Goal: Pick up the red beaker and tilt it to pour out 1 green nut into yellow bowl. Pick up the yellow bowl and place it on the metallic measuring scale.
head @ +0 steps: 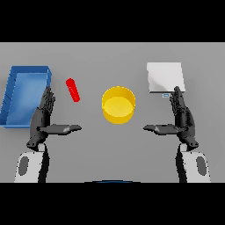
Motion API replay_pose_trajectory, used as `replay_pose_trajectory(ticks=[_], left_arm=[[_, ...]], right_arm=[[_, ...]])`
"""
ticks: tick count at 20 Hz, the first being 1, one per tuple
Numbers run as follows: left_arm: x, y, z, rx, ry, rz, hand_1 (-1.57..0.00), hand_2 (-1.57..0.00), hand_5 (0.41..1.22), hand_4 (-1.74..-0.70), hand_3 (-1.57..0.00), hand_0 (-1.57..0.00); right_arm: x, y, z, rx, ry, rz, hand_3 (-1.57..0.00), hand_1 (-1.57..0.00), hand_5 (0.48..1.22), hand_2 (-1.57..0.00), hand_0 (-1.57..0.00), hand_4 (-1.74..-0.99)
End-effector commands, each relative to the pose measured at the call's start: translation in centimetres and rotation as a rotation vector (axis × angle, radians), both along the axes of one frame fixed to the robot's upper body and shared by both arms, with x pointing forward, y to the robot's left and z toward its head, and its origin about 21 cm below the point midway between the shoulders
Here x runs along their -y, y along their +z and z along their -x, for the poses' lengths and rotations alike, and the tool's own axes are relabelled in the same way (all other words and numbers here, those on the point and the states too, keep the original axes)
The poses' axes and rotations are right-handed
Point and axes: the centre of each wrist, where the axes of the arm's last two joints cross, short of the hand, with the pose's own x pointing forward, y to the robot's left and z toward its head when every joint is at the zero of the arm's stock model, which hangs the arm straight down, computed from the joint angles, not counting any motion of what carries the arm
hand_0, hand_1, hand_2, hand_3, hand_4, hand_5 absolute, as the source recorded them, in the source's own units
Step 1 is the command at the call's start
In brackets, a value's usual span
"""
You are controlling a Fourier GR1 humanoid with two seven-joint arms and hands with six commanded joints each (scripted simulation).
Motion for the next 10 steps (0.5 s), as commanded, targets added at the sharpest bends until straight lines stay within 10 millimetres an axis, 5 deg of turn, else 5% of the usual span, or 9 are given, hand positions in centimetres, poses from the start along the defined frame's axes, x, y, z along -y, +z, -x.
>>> replay_pose_trajectory(ticks=[1, 6, 10], left_arm=[[0.0, 0.0, -0.1, -0.002, 0.001, 0.0, 0.0, 0.0, 0.652, -1.2, 0.0, 0.0], [-0.2, -0.1, -0.9, -0.013, 0.002, -0.003, 0.0, 0.0, 0.652, -1.2, 0.0, 0.0], [-0.1, 1.3, 1.1, 0.02, -0.064, -0.161, 0.0, 0.0, 0.654, -1.22, 0.0, 0.0]], right_arm=[[-0.1, 0.0, 0.0, 0.0, 0.0, -0.001, 0.0, 0.0, 0.681, 0.0, 0.0, -1.245], [-0.5, -0.2, 0.1, -0.008, 0.001, 0.0, 0.0, 0.0, 0.681, 0.0, 0.0, -1.245], [-0.7, 1.0, 2.7, 0.155, 0.043, 0.307, 0.0, 0.0, 0.679, 0.0, 0.0, -1.235]])
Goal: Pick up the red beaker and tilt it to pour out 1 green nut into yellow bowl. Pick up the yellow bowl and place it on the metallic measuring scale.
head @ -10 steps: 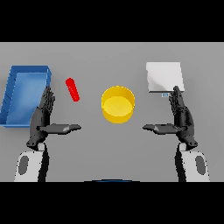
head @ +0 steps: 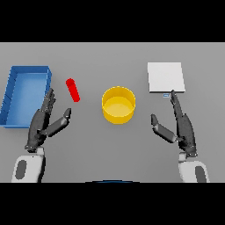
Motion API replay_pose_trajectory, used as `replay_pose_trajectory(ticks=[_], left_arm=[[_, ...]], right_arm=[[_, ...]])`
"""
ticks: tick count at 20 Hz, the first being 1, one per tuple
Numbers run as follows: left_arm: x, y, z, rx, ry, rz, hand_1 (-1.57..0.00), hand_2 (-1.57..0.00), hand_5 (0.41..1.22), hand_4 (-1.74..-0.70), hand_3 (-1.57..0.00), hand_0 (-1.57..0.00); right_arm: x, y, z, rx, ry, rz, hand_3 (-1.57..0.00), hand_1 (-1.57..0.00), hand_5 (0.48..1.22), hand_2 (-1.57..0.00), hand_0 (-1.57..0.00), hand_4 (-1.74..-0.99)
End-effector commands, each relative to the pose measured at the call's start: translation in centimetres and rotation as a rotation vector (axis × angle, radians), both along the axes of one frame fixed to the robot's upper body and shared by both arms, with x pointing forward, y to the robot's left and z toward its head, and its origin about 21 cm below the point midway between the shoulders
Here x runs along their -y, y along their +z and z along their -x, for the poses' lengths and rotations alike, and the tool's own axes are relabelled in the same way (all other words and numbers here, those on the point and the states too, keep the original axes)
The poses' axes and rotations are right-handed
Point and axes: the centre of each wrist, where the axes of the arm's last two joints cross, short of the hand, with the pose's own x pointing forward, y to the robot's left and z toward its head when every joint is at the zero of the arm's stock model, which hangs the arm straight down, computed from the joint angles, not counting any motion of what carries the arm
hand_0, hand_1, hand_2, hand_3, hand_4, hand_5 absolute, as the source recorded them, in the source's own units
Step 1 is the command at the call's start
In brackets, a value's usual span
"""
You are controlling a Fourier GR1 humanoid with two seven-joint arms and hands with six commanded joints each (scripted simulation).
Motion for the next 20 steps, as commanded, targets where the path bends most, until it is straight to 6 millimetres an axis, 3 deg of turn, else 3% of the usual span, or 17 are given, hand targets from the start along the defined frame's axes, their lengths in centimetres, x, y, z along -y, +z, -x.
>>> replay_pose_trajectory(ticks=[1, 6, 12, 20], left_arm=[[-0.2, 0.7, 0.1, 0.0, -0.001, -0.012, 0.0, 0.0, 0.658, -1.22, 0.0, 0.0], [0.3, 0.5, -0.3, -0.02, -0.032, -0.045, 0.0, 0.0, 0.679, -1.25, 0.0, 0.0], [1.2, -0.7, -4.2, -0.055, -0.064, -0.046, 0.0, 0.0, 0.738, -1.38, 0.0, 0.0], [1.7, -2.7, -8.3, -0.12, -0.045, -0.043, 0.0, 0.0, 0.717, -1.34, 0.0, 0.0]], right_arm=[[0.0, 0.3, -0.1, -0.014, -0.003, 0.013, 0.0, 0.0, 0.678, 0.0, 0.0, -1.235], [-0.6, 0.5, 0.4, -0.01, 0.024, -0.013, 0.0, 0.0, 0.682, 0.0, 0.0, -1.254], [-0.1, 0.5, 0.4, -0.016, 0.03, -0.061, 0.0, 0.0, 0.678, 0.0, 0.0, -1.304], [0.0, 0.7, 0.1, -0.032, 0.01, -0.061, 0.0, 0.0, 0.689, 0.0, 0.0, -1.341]])
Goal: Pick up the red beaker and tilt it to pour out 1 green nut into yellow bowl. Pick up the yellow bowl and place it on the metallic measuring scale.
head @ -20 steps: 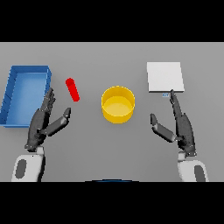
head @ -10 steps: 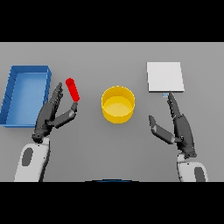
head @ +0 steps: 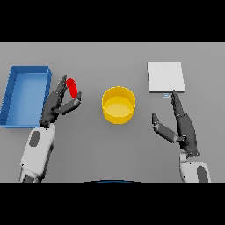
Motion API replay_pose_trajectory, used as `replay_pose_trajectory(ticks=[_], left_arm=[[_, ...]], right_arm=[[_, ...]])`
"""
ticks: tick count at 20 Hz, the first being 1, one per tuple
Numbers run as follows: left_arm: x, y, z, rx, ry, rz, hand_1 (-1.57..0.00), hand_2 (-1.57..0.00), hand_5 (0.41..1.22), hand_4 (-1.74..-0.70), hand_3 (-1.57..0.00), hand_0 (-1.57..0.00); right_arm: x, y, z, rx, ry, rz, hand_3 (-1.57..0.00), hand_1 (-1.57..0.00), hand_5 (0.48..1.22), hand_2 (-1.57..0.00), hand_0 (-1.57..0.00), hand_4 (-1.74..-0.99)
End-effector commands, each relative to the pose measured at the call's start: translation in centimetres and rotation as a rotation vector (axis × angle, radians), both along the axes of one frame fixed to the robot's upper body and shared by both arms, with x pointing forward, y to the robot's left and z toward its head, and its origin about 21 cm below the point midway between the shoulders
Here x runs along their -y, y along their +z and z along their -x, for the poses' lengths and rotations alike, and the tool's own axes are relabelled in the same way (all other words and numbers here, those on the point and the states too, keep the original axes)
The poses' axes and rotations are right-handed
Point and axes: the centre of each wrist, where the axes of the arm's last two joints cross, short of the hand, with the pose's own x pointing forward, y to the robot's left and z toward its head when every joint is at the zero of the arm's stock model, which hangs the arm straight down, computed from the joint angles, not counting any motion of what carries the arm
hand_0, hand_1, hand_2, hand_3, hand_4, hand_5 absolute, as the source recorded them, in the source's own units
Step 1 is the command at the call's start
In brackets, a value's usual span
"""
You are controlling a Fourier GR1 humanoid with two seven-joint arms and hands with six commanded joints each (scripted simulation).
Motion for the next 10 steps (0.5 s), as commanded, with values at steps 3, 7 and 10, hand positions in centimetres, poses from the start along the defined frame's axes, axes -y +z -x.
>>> replay_pose_trajectory(ticks=[3, 7, 10], left_arm=[[0.3, -0.2, -1.2, 0.008, -0.003, 0.0, 0.0, 0.0, 0.712, -1.32, 0.0, 0.0], [0.9, 0.3, -3.1, 0.008, -0.007, -0.014, 0.0, 0.0, 0.704, -1.31, 0.0, 0.0], [1.0, 0.2, -3.7, 0.004, -0.024, -0.019, 0.0, 0.0, 0.708, -1.32, 0.0, 0.0]], right_arm=[[-0.5, -0.2, 0.0, -0.006, 0.004, -0.017, 0.0, 0.0, 0.688, 0.0, 0.0, -1.338], [-0.2, -0.3, 0.4, 0.017, 0.005, -0.016, 0.0, 0.0, 0.685, 0.0, 0.0, -1.332], [0.1, 0.1, -0.2, 0.013, 0.001, -0.014, 0.0, 0.0, 0.683, 0.0, 0.0, -1.32]])
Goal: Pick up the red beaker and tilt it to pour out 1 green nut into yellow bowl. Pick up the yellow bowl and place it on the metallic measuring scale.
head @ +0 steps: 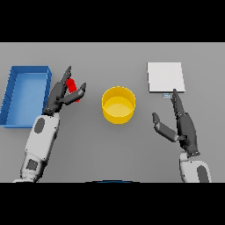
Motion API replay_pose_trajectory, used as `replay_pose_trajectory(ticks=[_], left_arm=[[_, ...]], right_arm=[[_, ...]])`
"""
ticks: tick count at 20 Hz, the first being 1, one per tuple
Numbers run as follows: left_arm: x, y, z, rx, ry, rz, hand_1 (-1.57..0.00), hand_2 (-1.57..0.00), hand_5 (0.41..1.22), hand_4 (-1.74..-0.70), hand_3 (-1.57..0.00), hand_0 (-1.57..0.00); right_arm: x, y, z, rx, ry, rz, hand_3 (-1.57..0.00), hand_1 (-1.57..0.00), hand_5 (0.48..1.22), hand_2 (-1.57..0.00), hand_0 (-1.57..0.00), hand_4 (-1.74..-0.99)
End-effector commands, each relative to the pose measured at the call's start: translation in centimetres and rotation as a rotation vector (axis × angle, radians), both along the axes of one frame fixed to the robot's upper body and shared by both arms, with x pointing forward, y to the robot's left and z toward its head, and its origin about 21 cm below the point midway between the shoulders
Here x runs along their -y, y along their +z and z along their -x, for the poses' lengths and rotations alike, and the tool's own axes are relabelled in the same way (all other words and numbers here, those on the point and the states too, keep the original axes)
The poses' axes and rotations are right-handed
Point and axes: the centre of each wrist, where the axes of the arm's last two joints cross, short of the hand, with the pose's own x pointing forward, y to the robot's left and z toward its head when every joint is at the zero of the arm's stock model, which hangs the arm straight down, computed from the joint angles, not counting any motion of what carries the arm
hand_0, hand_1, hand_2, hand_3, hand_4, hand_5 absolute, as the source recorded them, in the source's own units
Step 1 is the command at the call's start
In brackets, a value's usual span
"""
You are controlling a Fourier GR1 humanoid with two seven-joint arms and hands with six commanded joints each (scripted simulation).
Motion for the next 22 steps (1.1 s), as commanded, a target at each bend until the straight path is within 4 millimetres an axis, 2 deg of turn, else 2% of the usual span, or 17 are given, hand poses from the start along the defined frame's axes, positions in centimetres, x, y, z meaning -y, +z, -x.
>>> replay_pose_trajectory(ticks=[1, 4, 5, 6, 7, 8, 10, 12, 14, 17, 22], left_arm=[[0.2, 0.0, -0.3, -0.003, 0.001, 0.006, 0.0, 0.0, 0.71, -1.32, 0.0, 0.0], [0.2, -0.3, -0.6, 0.032, -0.01, 0.024, 0.0, 0.0, 0.735, -1.36, 0.0, 0.0], [1.0, -0.4, -0.7, 0.032, -0.009, 0.034, 0.0, -0.03, 0.752, -1.39, 0.0, 0.0], [0.8, -0.3, -1.1, 0.031, 0.007, 0.045, -0.08, -0.12, 0.77, -1.42, -0.08, -0.08], [1.1, -0.5, -1.0, 0.015, 0.018, 0.06, -0.28, -0.31, 0.795, -1.44, -0.22, -0.25], [1.3, -0.5, -1.2, 0.014, 0.031, 0.07, -0.48, -0.5, 0.881, -1.44, -0.49, -0.46], [1.8, -0.6, -1.3, 0.022, 0.06, 0.025, -0.87, -0.89, 1.003, -1.44, -0.88, -0.86], [2.4, -0.9, -1.4, 0.06, 0.051, 0.014, -1.13, -1.13, 1.082, -1.44, -1.13, -1.12], [2.1, -1.1, -1.4, 0.075, 0.049, 0.031, -1.29, -1.29, 1.132, -1.45, -1.29, -1.28], [2.0, -0.8, -1.5, 0.109, 0.068, 0.04, -1.42, -1.43, 1.123, -1.59, -1.43, -1.42], [2.5, 1.1, -1.7, 0.179, 0.07, 0.039, -1.52, -1.52, 1.1, -1.69, -1.52, -1.52]], right_arm=[[0.3, 0.0, 0.0, -0.009, -0.007, 0.005, 0.0, 0.0, 0.682, 0.0, 0.0, -1.315], [-0.1, -0.1, 0.5, 0.002, 0.009, -0.005, 0.0, 0.0, 0.682, 0.0, 0.0, -1.298], [-0.1, -0.1, 0.1, 0.0, 0.005, -0.001, 0.0, 0.0, 0.683, 0.0, 0.0, -1.295], [0.0, -0.1, 0.1, 0.0, 0.0, 0.009, 0.0, 0.0, 0.684, 0.0, 0.0, -1.291], [0.1, -0.2, 0.4, 0.0, 0.001, 0.013, 0.0, 0.0, 0.684, 0.0, 0.0, -1.289], [0.2, 0.0, 0.3, 0.003, 0.004, 0.019, 0.0, 0.0, 0.685, 0.0, 0.0, -1.286], [0.3, 0.0, 0.0, -0.004, 0.002, 0.013, 0.0, 0.0, 0.683, 0.0, 0.0, -1.283], [0.3, -0.4, 0.3, -0.01, 0.0, 0.002, 0.0, 0.0, 0.684, 0.0, 0.0, -1.29], [-0.2, -0.1, 0.0, -0.001, 0.009, 0.0, 0.0, 0.0, 0.682, 0.0, 0.0, -1.293], [-0.2, -0.3, -0.1, -0.003, 0.021, 0.008, 0.0, 0.0, 0.682, 0.0, 0.0, -1.296], [-0.5, -0.5, -0.2, 0.005, 0.024, 0.031, 0.0, 0.0, 0.667, 0.0, 0.0, -1.254]])
